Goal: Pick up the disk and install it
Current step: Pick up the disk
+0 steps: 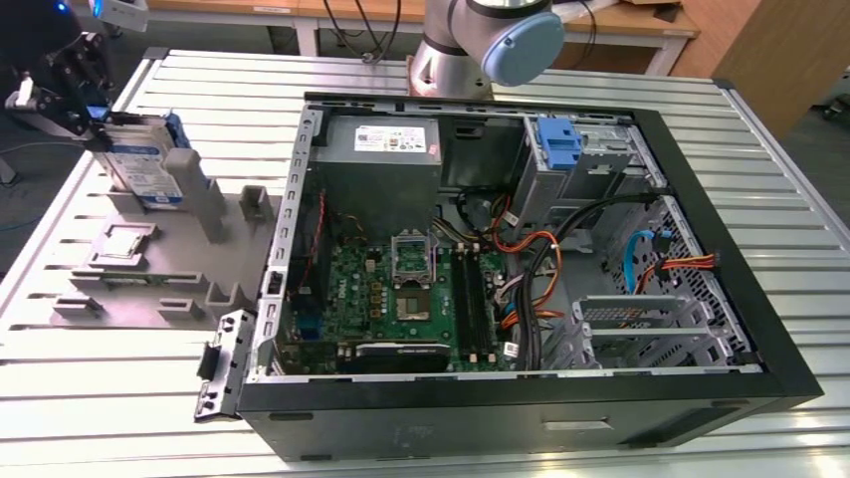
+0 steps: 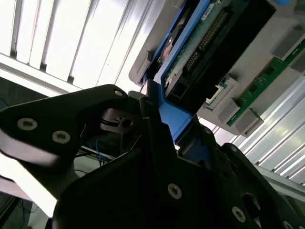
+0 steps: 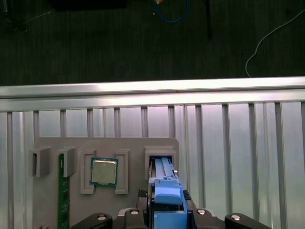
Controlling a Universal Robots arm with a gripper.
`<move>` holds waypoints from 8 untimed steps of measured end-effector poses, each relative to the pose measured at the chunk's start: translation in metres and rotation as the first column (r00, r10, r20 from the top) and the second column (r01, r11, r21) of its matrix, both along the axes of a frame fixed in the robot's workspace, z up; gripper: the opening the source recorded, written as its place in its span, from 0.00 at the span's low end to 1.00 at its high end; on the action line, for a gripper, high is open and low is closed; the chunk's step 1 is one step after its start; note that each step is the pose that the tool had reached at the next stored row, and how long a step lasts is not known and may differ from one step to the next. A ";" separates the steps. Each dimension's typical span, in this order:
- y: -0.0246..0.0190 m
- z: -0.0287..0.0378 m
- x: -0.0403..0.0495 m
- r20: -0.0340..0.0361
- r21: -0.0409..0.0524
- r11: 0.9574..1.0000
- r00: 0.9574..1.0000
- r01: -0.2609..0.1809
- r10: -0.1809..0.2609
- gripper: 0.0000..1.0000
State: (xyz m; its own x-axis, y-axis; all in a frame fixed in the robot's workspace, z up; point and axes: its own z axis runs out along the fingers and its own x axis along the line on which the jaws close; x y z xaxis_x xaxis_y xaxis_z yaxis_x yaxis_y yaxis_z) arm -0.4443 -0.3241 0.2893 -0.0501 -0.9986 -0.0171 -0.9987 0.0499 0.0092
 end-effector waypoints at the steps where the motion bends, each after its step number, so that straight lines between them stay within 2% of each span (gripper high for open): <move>1: 0.0000 0.0000 0.0000 0.000 0.000 1.000 1.000 0.000 0.000 0.40; 2: 0.0000 0.0000 0.0000 0.000 0.000 1.000 1.000 0.000 0.000 0.36; 8: 0.0000 0.0006 0.0000 0.000 0.000 1.000 1.000 -0.001 0.001 0.36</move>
State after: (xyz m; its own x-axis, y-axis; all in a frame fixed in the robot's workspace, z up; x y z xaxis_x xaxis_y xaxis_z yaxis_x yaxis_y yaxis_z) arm -0.4443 -0.3241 0.2899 -0.0488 -0.9987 -0.0172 -0.9988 0.0486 0.0092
